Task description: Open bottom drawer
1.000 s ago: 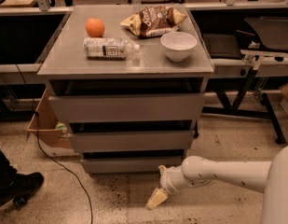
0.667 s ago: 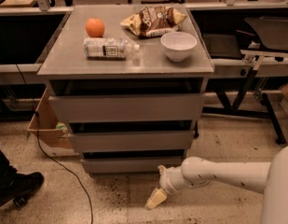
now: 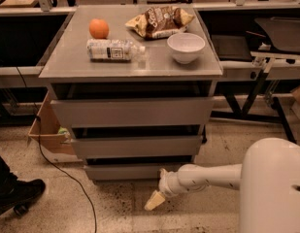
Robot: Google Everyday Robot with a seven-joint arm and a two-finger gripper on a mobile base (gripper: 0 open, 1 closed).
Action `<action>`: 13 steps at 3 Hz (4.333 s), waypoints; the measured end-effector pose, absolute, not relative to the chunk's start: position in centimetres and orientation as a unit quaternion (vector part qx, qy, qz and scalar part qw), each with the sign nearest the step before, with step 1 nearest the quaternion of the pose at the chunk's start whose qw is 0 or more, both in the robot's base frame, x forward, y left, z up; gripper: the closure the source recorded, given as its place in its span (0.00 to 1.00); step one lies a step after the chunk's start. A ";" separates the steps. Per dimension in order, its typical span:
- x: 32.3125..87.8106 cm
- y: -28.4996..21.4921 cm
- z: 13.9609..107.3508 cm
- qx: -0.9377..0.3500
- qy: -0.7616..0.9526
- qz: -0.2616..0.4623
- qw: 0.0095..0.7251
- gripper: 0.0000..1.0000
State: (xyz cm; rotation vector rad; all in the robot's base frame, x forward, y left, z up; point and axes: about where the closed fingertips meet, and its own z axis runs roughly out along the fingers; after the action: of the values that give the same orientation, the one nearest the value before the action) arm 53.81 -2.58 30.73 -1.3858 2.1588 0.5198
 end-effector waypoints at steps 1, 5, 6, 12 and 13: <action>55.9 -3.3 27.4 -0.486 0.811 0.171 0.275 0.00; 64.8 -1.9 23.1 -0.427 0.817 0.154 0.354 0.00; 66.5 -1.4 22.3 -0.425 0.811 0.166 0.366 0.00; 68.3 1.8 20.5 -0.459 0.789 0.203 0.355 0.62; 64.2 1.2 19.3 -0.479 0.790 0.209 0.321 0.38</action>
Offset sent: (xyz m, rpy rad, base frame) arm 0.0753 -0.0110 -0.0820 0.0162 -0.1062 -0.2018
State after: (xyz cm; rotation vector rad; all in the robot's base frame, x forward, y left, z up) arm 64.23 1.16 19.31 -1.2589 2.0743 0.5491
